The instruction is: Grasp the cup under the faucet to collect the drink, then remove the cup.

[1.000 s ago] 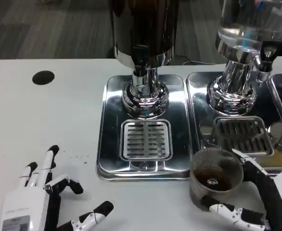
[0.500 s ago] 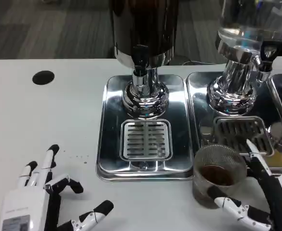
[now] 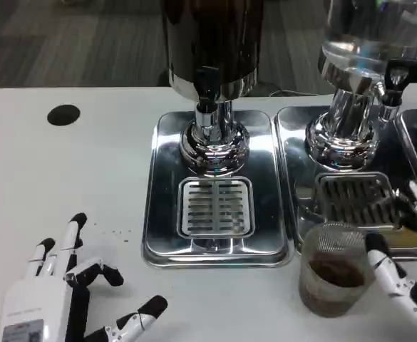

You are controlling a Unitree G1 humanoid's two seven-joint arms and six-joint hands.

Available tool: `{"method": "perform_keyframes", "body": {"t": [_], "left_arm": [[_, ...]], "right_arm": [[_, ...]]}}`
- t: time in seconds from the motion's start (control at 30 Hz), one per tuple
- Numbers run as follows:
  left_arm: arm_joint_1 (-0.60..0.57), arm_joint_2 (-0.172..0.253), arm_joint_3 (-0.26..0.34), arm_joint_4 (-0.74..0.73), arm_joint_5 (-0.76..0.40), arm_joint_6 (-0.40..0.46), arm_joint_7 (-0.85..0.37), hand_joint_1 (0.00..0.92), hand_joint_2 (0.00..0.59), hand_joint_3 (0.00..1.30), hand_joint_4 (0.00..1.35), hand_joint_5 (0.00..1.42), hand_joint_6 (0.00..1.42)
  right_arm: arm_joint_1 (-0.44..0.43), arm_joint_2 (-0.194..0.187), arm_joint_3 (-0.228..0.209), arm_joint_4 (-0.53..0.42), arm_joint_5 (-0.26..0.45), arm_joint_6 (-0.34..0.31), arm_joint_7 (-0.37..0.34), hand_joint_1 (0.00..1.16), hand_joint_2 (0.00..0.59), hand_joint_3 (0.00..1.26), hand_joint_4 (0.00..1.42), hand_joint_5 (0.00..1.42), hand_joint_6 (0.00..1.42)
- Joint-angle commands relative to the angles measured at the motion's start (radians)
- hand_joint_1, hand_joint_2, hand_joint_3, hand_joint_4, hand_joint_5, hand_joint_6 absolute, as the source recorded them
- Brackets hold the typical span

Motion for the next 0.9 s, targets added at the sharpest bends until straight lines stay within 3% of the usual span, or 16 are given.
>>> {"method": "perform_keyframes", "body": {"t": [0.03,0.13,0.4,0.9], "left_arm": [[0.029,-0.003,0.019,-0.031,0.009,0.008,0.026,0.000,0.112,0.56,0.02,0.21,0.10],[0.043,0.001,0.033,-0.039,-0.001,0.000,0.035,0.000,0.113,0.54,0.02,0.20,0.10],[0.066,0.005,0.060,-0.042,-0.011,-0.021,0.043,0.000,0.105,0.53,0.02,0.20,0.10],[0.058,0.000,0.065,-0.046,0.004,-0.026,0.030,0.000,0.104,0.52,0.02,0.20,0.10]], "right_arm": [[-0.031,-0.032,-0.021,-0.067,-0.190,0.101,-0.074,0.18,0.450,0.04,0.00,0.00,0.00],[-0.062,-0.046,-0.005,-0.056,-0.245,0.159,-0.076,0.16,0.450,0.02,0.00,0.00,0.00],[-0.084,-0.031,0.042,-0.022,-0.228,0.193,-0.090,0.16,0.413,0.02,0.00,0.00,0.00],[-0.066,-0.051,-0.001,-0.050,-0.181,0.202,-0.105,0.18,0.422,0.05,0.00,0.00,0.02]]}}
